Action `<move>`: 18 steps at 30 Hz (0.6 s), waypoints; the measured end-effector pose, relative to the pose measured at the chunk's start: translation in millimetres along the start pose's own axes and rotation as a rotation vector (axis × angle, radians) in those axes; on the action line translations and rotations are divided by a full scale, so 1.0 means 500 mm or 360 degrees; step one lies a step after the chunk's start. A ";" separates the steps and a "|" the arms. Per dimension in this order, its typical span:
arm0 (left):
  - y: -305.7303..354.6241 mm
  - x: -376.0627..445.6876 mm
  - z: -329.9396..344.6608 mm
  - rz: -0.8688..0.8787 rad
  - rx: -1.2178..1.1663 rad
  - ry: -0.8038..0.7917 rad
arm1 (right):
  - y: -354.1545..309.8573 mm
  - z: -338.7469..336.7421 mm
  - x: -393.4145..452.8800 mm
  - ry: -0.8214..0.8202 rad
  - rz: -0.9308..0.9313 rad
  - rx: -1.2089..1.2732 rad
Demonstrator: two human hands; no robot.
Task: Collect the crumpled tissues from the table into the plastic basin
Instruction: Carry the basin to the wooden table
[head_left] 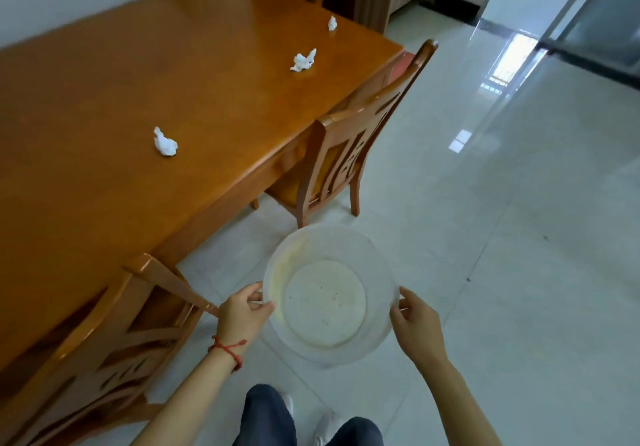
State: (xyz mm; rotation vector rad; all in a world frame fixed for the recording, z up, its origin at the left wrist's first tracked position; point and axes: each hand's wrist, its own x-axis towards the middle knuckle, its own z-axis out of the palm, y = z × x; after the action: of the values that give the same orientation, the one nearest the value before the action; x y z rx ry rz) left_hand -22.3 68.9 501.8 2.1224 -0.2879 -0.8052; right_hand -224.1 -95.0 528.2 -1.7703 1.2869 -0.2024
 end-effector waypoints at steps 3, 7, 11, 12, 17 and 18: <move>0.015 0.000 -0.010 -0.0008 -0.0029 0.0083 | -0.033 -0.010 0.019 -0.0049 -0.0079 -0.0057; 0.020 0.014 -0.026 -0.0059 -0.0100 0.0146 | -0.072 -0.006 0.057 -0.0116 -0.0139 -0.0145; 0.011 0.062 -0.046 -0.0176 -0.0215 0.0166 | -0.102 0.013 0.107 -0.0212 -0.0163 -0.0260; 0.010 0.077 -0.050 -0.0219 -0.0256 0.0151 | -0.109 0.020 0.120 -0.0232 -0.0172 -0.0291; 0.005 0.142 -0.059 -0.0379 -0.0403 0.0084 | -0.134 0.043 0.180 -0.0335 -0.0180 -0.0399; 0.004 0.152 -0.058 -0.0392 -0.0410 0.0081 | -0.138 0.046 0.192 -0.0351 -0.0182 -0.0428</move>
State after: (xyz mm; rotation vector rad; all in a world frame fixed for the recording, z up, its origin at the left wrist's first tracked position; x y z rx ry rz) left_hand 54.6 51.0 482.8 1.9521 0.1032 -0.8764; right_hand -121.4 -158.1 531.7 -2.0327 1.0944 0.1059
